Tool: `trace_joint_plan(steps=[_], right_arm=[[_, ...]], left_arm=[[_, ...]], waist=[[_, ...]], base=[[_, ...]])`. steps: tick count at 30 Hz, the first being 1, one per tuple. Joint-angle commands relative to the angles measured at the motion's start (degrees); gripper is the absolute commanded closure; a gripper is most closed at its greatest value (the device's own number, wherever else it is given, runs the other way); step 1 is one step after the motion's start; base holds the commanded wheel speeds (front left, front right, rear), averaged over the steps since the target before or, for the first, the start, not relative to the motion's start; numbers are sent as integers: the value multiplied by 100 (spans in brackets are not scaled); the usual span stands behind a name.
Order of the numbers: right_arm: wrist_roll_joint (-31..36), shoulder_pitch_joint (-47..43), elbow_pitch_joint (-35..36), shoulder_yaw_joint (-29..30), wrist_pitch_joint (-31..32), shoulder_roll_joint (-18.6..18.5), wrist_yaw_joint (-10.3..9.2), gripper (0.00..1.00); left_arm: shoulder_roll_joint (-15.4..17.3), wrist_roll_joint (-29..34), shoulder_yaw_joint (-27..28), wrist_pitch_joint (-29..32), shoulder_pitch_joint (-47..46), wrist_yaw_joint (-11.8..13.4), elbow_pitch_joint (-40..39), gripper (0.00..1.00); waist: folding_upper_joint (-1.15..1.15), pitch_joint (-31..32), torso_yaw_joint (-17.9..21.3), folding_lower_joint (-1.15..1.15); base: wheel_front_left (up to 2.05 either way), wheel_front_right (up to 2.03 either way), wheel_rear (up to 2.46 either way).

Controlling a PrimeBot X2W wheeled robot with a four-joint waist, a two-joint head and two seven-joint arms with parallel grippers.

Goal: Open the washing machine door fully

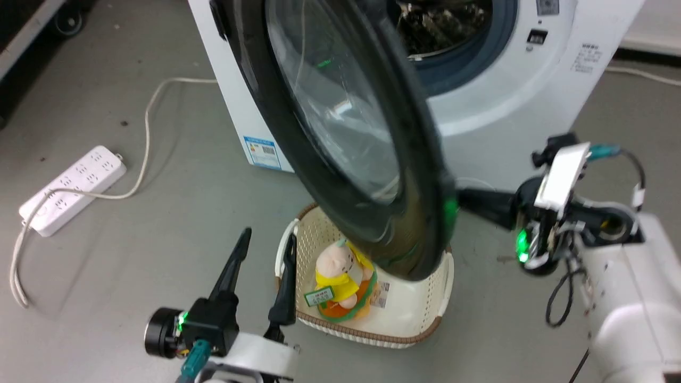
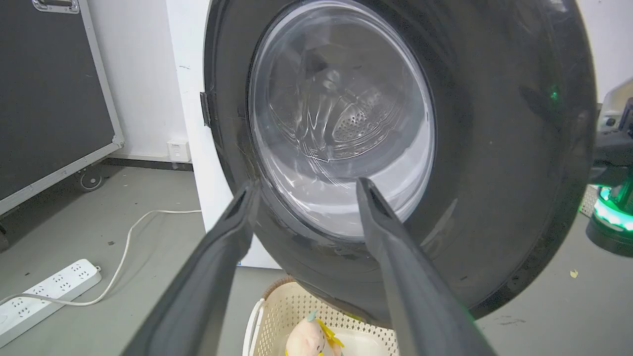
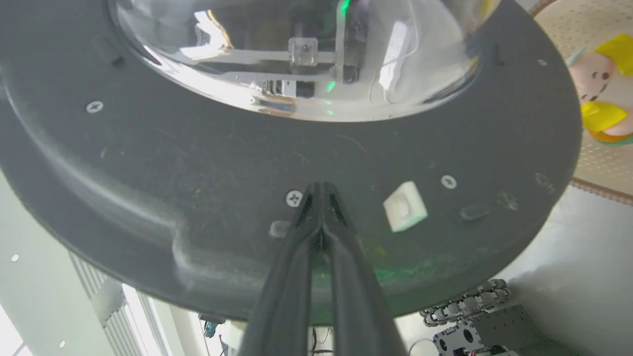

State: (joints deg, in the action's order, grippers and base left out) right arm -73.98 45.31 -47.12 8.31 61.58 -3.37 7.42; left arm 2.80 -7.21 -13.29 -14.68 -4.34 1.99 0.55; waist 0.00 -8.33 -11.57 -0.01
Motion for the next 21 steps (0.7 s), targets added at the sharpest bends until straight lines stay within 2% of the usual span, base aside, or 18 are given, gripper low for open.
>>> trace_joint_plan(steps=[1, 2, 3, 5, 6, 7, 12, 16, 17, 18, 19, 21], right_arm=[[-242, -196, 121, -236, 57, 45, 7, 100], [-242, -196, 121, -236, 57, 45, 7, 100], [-661, -437, 312, -670, -14, 46, 7, 100], [-854, -544, 401, -892, -75, 47, 7, 100], [-1163, -722, 578, -1315, -260, 47, 7, 100], [-1163, -722, 578, -1315, -260, 47, 7, 100], [-1683, -994, 908, -2089, -841, 48, 7, 100], [-1764, -1102, 1041, -2236, -1295, 48, 7, 100], [-1708, -1109, 1103, -2200, -1465, 39, 7, 94], [-1624, -1122, 1238, -2157, -1651, -5, 7, 7], [-1552, -1169, 1362, -2112, -1799, -67, 7, 0], [-1342, -1281, 1649, -1985, -2197, -249, 7, 0]], left_arm=[[8, -7, 19, -32, 114, -26, 20, 0], [8, -7, 19, -32, 114, -26, 20, 0], [8, -12, 25, -32, 216, -51, 20, 0], [8, -14, 36, -32, 261, -62, 24, 0], [8, -18, 74, -32, 323, -77, 26, 0], [8, -18, 74, -32, 323, -77, 26, 0], [8, -21, 116, -32, 373, -106, 26, 0], [8, -36, 152, -32, 400, -91, 14, 0], [8, -39, 165, -32, 409, -86, 16, 0], [8, -47, 169, -32, 412, -84, 14, 0], [8, -67, 159, -32, 414, -93, 16, 0], [8, -87, 141, -32, 413, -104, 35, 0]], waist=[[0, 87, -54, 1], [0, 87, -54, 1], [0, 135, -73, 1], [0, 152, -83, 1], [0, 171, -101, 1], [0, 171, -101, 1], [0, 210, -155, 1], [0, 285, -150, 1], [0, 311, -133, 1], [0, 337, -114, 1], [0, 362, -95, 1], [0, 411, -35, 1]], base=[[0, 0, 0], [0, 0, 0], [0, 0, 0], [0, 0, 0], [0, 0, 0], [0, 0, 0], [0, 0, 0], [0, 0, 0], [0, 0, 0], [0, 0, 0], [0, 0, 0], [0, 0, 0]])
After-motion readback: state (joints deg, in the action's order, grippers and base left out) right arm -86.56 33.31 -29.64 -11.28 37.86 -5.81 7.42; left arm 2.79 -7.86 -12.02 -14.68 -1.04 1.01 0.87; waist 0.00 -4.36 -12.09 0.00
